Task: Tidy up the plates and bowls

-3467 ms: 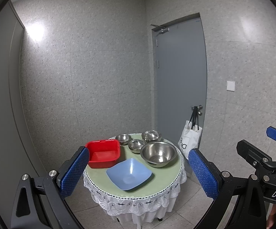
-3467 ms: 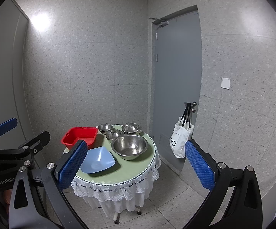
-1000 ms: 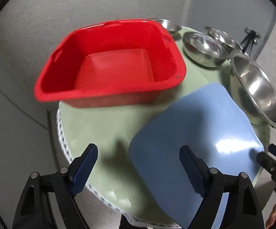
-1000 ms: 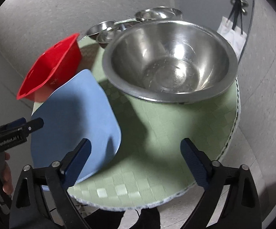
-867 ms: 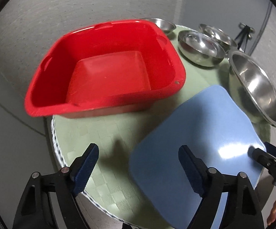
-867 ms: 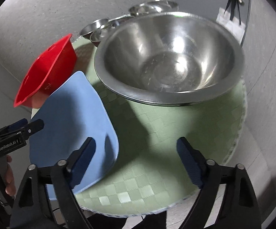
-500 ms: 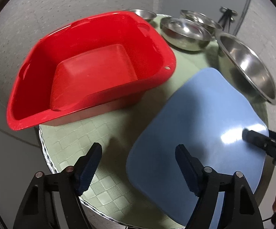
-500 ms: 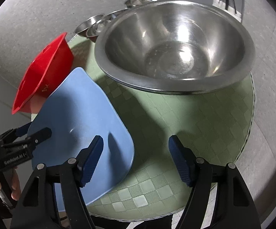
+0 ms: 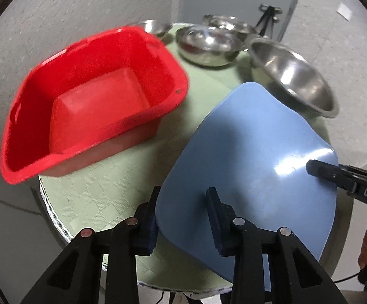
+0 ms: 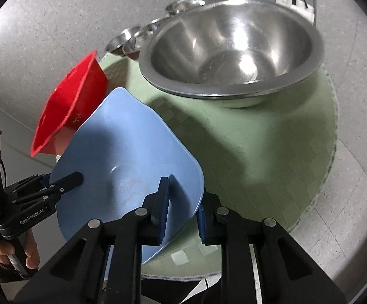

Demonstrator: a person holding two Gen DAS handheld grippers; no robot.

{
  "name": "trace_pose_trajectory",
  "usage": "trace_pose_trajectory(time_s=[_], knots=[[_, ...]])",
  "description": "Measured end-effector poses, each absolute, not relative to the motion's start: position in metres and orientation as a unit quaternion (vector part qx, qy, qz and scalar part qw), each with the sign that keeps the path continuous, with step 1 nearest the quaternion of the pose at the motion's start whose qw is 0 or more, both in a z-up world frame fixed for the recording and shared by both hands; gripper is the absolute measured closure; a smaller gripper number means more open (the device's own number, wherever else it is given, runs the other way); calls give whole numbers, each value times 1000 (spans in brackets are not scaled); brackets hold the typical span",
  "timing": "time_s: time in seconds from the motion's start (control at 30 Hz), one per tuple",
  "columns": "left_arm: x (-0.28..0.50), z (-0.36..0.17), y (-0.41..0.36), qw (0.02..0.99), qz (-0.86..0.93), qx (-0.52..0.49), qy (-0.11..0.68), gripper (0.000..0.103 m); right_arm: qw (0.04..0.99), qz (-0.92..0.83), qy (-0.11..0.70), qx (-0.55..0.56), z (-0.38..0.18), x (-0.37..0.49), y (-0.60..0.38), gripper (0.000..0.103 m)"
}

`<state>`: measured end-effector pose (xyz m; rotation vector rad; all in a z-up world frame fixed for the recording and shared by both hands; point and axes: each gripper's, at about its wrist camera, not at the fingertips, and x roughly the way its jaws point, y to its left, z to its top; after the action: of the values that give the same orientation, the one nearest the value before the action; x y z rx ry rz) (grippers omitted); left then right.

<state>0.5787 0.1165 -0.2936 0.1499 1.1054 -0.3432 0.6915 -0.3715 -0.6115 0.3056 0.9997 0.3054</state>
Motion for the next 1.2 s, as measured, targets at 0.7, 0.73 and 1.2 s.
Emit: trace_pose_trajectory(time_s=[0.7,0.73,1.2], knots=[[642,-226,-3,887,-205,41,412,73,906,138,387,104,-502,734,-474,84],[653,-234,-14,888,-201,39,412,73,904,138,391,104,-506,743,-480,84],[719,-300,-79,871,-146,54,466,72,887,150,428,84,-549,819,-517,83]])
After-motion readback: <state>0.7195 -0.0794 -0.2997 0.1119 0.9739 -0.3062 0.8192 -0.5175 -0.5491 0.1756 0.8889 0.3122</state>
